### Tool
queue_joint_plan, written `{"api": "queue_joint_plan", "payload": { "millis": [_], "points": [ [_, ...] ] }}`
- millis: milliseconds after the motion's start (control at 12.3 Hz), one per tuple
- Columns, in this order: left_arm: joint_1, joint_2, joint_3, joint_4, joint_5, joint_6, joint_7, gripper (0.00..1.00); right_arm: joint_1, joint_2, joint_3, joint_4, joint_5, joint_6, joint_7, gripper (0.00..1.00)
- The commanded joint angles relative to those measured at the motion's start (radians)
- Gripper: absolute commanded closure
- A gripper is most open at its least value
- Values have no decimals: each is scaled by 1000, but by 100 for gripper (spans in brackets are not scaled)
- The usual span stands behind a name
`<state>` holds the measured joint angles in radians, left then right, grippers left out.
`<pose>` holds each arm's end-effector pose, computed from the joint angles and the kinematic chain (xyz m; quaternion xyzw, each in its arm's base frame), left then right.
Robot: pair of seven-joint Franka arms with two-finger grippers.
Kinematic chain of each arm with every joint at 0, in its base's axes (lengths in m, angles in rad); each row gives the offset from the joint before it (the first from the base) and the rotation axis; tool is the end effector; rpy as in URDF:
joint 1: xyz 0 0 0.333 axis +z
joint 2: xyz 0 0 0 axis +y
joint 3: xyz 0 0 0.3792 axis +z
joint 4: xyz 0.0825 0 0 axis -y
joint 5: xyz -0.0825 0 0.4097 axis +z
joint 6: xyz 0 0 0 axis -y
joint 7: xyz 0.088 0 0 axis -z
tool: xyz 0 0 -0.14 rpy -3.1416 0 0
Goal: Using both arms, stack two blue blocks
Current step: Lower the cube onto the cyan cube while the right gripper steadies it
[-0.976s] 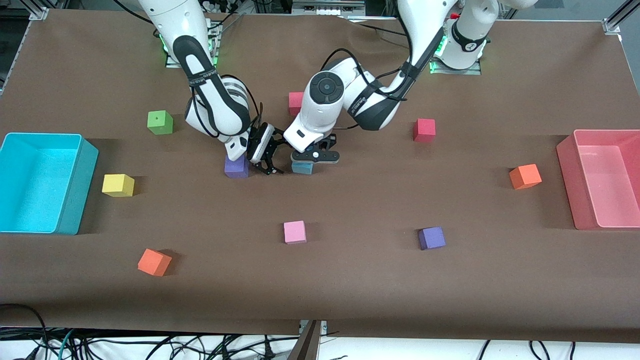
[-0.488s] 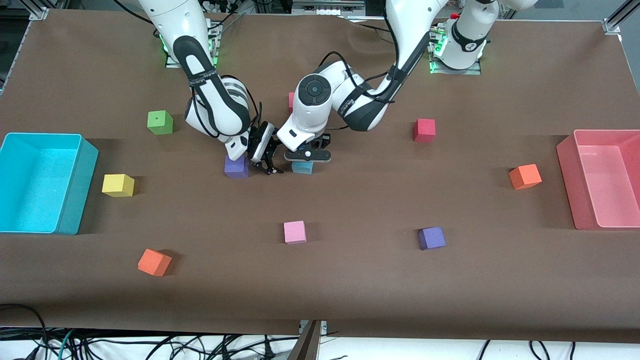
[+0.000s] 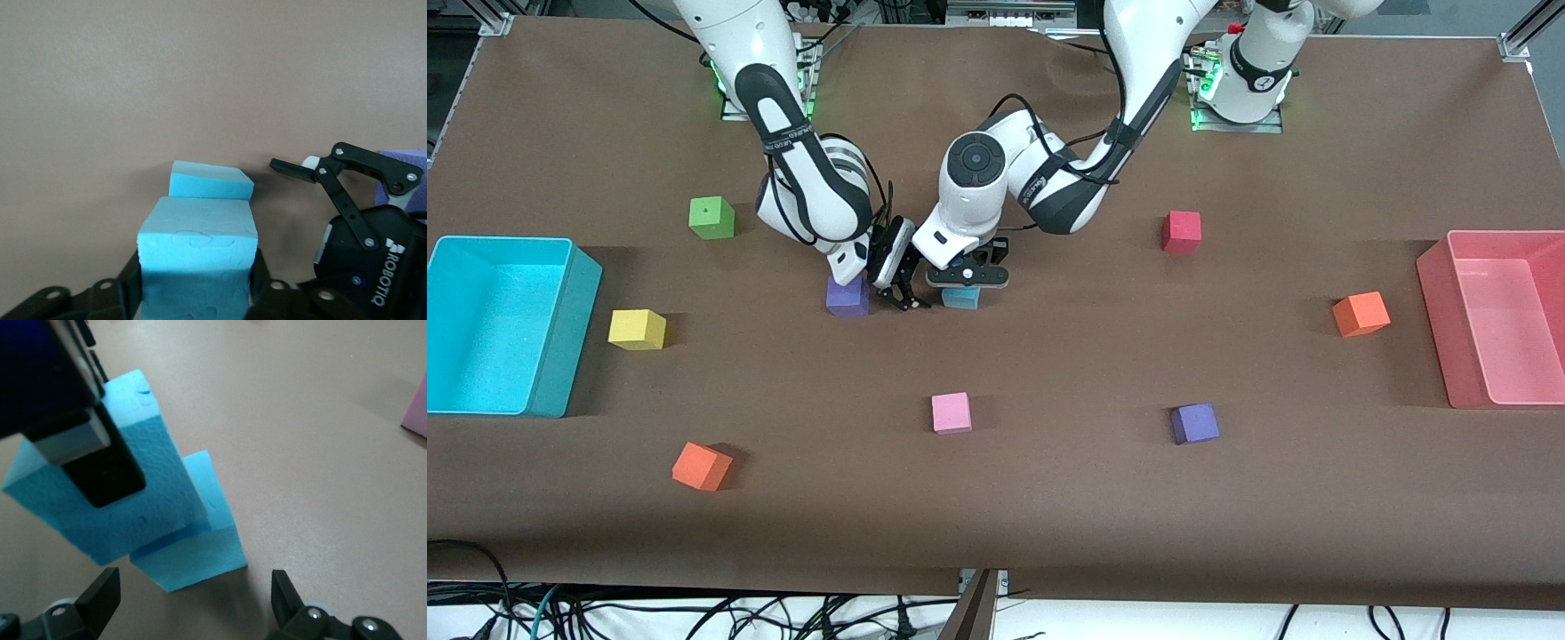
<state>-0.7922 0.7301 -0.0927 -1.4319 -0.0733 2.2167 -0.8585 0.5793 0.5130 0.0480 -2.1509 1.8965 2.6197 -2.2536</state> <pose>0.5124 -0.6096 0.2679 0.9976 0.0207 -0.0279 0.0606 0.4840 0.3441 0.1495 -0.7833 -0.4784 -0.2743 0.2869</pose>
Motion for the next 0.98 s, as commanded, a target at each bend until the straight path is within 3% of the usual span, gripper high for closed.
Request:
{"api": "queue_joint_plan", "payload": {
  "millis": [0,407,895],
  "points": [
    [-16,22,15,39,47,-11,-25,0,11,1,-8,2,24,0,-27,0],
    [-7,-23,18,36,43,-28,-27,0,11,-10,-16,-3,23,0,-27,0],
    [108,-150,7,30,3,-216,-45,0,-18,-183,-16,-173,18,0,-15,0]
  ]
}}
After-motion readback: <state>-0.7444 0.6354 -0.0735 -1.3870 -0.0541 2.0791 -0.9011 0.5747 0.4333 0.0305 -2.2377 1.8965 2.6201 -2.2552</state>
